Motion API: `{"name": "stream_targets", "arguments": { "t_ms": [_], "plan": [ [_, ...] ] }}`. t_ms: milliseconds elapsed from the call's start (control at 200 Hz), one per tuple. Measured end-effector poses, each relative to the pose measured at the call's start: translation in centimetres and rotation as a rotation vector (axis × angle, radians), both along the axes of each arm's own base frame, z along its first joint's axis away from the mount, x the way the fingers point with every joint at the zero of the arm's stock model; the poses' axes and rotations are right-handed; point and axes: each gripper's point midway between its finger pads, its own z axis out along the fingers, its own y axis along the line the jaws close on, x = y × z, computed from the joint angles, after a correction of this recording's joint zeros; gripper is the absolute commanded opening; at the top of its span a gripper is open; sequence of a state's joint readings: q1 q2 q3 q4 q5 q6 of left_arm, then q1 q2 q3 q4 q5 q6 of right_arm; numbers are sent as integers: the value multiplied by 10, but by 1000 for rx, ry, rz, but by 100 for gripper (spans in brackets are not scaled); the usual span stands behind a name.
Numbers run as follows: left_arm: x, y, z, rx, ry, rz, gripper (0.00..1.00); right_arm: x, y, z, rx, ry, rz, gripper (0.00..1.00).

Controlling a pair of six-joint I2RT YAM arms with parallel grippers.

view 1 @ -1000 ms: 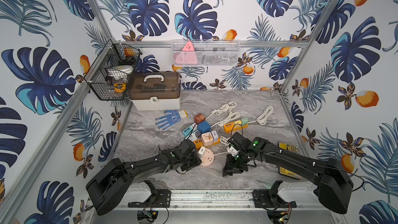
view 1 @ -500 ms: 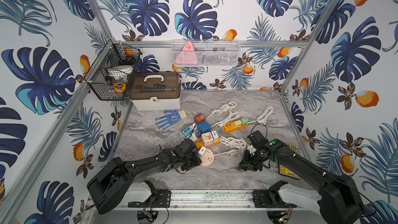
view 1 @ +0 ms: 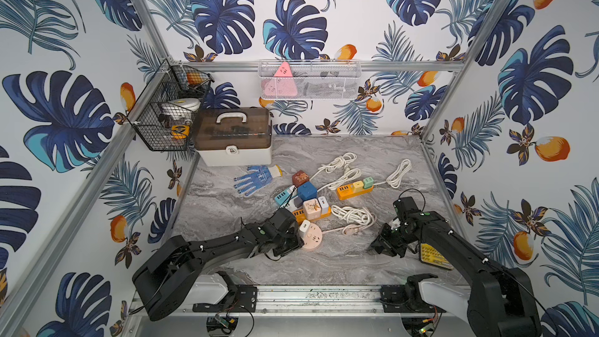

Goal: Pull the plug off the socket
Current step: Place the plug at the center of the board.

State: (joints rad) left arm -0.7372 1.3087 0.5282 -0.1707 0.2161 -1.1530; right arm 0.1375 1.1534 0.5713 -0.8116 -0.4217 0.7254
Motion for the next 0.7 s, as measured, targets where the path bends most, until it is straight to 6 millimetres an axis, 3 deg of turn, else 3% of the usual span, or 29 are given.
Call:
{"name": "stream_targets", "arguments": {
  "t_ms": [145, 275, 525, 700],
  "plan": [
    [1, -1, 0, -6, -4, -1, 45, -3, -9, -2, -37, 22, -42, 58],
    [1, -1, 1, -6, -4, -1, 45, -8, -14, -1, -70, 44, -70, 69],
    [1, -2, 0, -7, -3, -2, 45, 3, -23, 23, -120, -10, -101, 73],
    [2, -4, 0, -13, -3, -4, 45, 20, -28, 54, -162, -118, -95, 72]
  ]
}}
